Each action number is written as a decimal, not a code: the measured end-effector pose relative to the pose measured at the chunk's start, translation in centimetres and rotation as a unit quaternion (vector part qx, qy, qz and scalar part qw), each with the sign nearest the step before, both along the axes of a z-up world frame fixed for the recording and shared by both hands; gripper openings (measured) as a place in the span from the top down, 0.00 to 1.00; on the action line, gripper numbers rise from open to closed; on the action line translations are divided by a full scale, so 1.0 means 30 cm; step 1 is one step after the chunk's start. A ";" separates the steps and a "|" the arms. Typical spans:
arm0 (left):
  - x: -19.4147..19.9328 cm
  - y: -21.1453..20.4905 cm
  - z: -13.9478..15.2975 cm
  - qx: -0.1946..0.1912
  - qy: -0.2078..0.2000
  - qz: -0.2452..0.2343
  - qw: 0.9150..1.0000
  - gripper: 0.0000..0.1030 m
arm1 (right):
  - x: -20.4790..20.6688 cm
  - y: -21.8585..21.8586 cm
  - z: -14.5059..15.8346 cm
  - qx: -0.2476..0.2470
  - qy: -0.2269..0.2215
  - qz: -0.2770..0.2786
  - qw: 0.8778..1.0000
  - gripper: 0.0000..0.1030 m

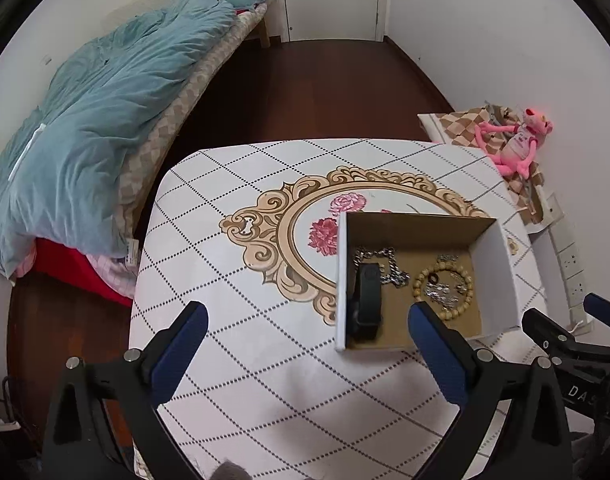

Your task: Organize jewelry

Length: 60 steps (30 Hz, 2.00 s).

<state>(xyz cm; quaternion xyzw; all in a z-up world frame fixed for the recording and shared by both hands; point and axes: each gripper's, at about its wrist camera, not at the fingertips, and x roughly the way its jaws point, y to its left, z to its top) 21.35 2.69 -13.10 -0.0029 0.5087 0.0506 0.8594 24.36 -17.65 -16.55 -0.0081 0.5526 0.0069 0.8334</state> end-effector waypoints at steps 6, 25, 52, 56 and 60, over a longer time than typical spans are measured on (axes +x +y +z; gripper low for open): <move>-0.095 -0.014 0.091 -0.008 -0.026 -0.003 1.000 0.01 | -0.111 -0.001 0.119 -0.005 -0.041 -0.001 0.999 0.01; -0.481 -0.060 0.523 -0.008 -0.138 -0.012 0.990 0.01 | -0.551 -0.042 0.609 0.001 -0.180 -0.011 0.984 0.01; -0.558 -0.061 0.561 -0.005 -0.132 0.007 0.991 0.01 | -0.680 -0.036 0.739 -0.005 -0.203 -0.009 0.979 0.00; -0.507 -0.061 0.542 -0.003 -0.124 0.009 0.992 0.01 | -0.622 -0.043 0.718 -0.006 -0.197 -0.012 0.980 0.00; -0.457 -0.062 0.528 0.006 -0.119 0.014 0.993 0.01 | -0.561 -0.040 0.693 -0.005 -0.188 -0.014 0.982 0.00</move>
